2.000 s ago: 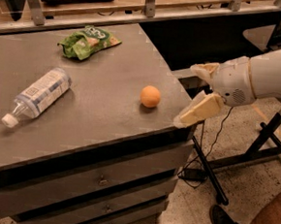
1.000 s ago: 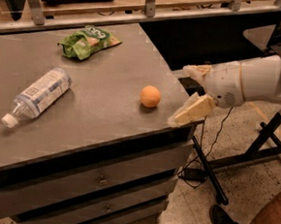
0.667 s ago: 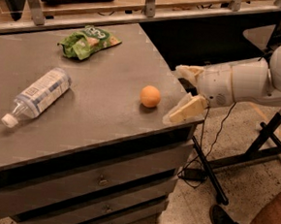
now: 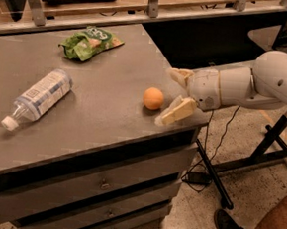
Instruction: Move orange near green rice chip bag
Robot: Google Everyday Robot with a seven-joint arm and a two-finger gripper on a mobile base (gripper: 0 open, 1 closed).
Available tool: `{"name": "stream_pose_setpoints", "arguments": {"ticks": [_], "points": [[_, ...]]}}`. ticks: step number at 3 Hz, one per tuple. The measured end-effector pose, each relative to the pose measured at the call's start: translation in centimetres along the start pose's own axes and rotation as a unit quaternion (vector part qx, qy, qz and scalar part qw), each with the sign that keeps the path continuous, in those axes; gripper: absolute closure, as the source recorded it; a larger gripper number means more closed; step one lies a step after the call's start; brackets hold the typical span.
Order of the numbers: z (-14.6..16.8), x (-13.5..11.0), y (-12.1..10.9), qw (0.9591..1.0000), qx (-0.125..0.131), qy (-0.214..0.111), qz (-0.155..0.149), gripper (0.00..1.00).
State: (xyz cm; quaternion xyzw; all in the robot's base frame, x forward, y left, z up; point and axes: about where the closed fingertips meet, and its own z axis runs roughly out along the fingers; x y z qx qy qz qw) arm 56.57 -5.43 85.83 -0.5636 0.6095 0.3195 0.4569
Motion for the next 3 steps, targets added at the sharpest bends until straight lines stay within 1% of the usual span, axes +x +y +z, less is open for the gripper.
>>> {"name": "stream_pose_setpoints", "arguments": {"ticks": [1,2,3], "points": [[2.2,0.8,0.1,0.9992,-0.038,-0.011,0.002,0.32],[2.9,1.1,0.2,0.9985,-0.053,-0.011,0.002,0.56],[4.1,-1.3,-1.7,0.9991,-0.037,-0.013,-0.019,0.8]]}}
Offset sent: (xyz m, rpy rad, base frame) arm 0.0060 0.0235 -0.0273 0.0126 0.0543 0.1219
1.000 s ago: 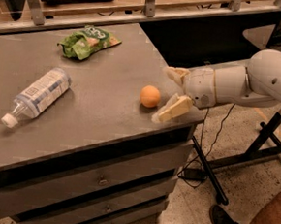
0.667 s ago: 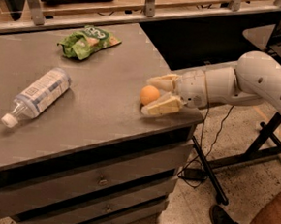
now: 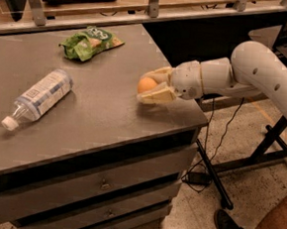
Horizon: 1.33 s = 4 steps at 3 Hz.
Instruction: Move orange near green rice chip bag
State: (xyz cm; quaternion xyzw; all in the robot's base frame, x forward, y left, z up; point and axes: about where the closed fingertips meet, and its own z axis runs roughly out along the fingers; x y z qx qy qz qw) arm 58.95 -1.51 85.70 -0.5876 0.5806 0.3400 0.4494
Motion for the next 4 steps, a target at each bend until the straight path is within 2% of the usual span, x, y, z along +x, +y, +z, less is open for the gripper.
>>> {"name": "stream_pose_setpoints", "arguments": {"ticks": [1,2,3,4], "points": [[1.4,-1.2,-5.2,0.9977,0.067,0.004,0.008,1.0],[2.1,-0.6,-9.5,0.992,0.121,0.021,0.029,1.0],[3.4,-0.3,-13.6,0.9854,0.162,0.025,0.047,1.0],[5.1,-0.6,-17.0,0.9805,0.187,0.025,0.056,1.0]]}}
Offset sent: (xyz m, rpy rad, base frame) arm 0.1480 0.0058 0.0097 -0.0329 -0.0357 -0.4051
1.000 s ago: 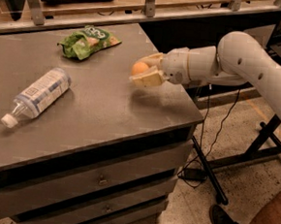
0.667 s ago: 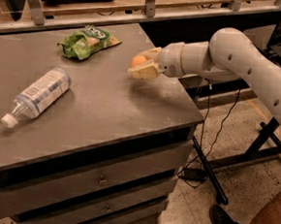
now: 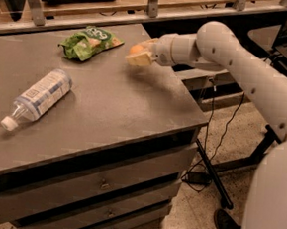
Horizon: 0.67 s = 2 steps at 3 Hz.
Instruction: Move orange near green rice chip bag
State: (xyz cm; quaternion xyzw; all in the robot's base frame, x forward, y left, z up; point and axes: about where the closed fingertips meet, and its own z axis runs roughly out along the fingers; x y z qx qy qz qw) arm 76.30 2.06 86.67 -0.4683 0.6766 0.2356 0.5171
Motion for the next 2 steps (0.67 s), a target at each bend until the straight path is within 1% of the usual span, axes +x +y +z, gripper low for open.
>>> {"name": "stream_pose_setpoints", "arguments": {"ticks": [1,2], "points": [[4.9,-0.8,-1.4,1.0,0.002,0.005,0.007,1.0],[7.6,-1.4,-1.9,1.0,-0.004,0.001,0.007,1.0]]}}
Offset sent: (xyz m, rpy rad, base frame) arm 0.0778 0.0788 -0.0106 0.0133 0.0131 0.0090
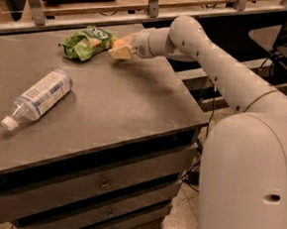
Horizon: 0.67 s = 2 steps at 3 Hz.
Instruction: Move orange near green rice chip bag
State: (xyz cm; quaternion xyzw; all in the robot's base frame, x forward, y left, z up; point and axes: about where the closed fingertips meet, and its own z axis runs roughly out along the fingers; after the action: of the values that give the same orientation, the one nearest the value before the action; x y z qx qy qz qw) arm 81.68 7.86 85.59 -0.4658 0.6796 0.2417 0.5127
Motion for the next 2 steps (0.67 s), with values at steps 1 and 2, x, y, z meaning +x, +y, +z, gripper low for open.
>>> {"name": "stream_pose_setpoints", "arguments": {"ticks": [1,2], "points": [[2.8,-0.6,0.2,0.9999,-0.015,-0.004,-0.003,1.0],[4.5,0.2,0.4,0.9997,-0.024,0.002,0.003,1.0]]}}
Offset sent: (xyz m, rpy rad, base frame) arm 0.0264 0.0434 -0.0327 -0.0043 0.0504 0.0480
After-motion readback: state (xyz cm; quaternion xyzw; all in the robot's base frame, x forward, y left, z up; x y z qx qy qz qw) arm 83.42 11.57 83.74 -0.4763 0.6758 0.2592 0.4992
